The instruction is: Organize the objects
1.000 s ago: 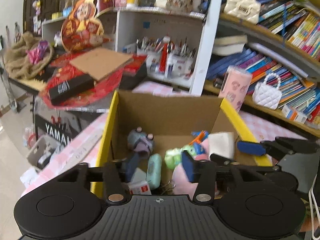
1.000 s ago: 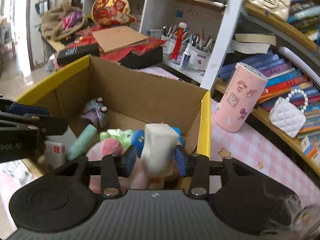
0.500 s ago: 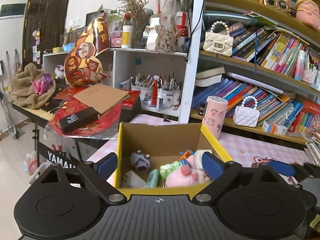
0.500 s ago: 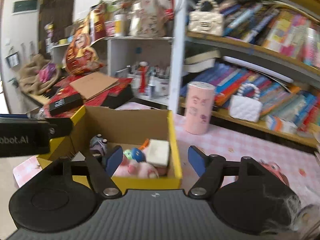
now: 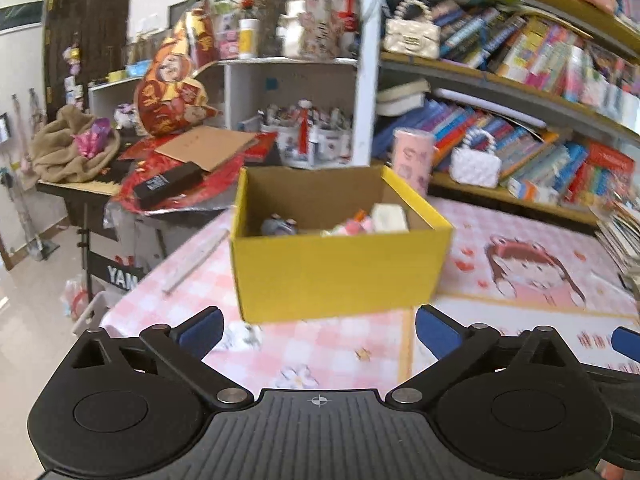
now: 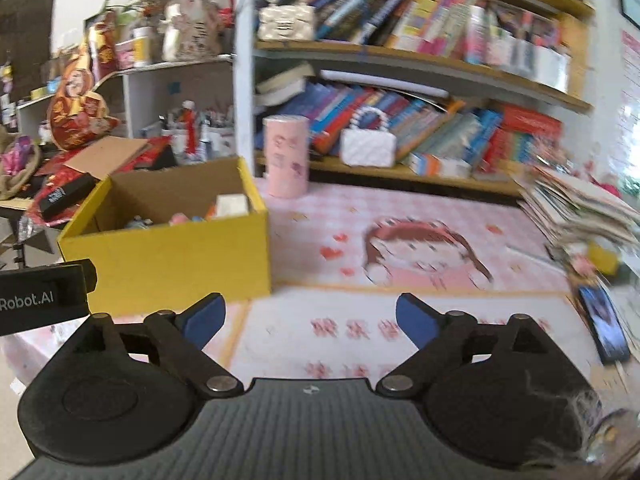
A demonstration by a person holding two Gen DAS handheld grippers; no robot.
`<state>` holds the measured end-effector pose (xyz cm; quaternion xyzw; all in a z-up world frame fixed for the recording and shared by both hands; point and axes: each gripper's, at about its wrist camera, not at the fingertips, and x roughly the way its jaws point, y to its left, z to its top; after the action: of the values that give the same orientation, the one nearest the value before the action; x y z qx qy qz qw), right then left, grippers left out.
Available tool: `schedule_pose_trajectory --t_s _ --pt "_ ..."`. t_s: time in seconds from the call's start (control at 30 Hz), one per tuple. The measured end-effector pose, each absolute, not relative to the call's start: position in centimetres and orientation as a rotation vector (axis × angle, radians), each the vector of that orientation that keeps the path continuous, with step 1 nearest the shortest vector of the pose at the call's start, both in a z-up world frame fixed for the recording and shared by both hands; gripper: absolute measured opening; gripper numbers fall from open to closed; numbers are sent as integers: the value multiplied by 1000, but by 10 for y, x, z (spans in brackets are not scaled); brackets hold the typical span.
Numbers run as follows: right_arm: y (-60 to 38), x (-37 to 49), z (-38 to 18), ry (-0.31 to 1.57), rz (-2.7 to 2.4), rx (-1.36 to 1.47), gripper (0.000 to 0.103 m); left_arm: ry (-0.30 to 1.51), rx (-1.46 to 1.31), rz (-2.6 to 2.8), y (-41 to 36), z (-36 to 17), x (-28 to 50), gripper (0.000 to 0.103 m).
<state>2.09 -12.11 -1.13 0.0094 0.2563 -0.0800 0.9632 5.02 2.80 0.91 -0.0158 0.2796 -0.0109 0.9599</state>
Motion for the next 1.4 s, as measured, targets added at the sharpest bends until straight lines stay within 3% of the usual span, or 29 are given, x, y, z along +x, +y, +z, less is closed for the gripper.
schedule_pose_trajectory --t_s 0.23,1.4 --pt "-134 -14 -21 538 -251 23 103 569 4 -83 9 5 30 103" --pt "-181 -27 -12 537 -384 53 103 545 97 -103 -38 14 29 103"
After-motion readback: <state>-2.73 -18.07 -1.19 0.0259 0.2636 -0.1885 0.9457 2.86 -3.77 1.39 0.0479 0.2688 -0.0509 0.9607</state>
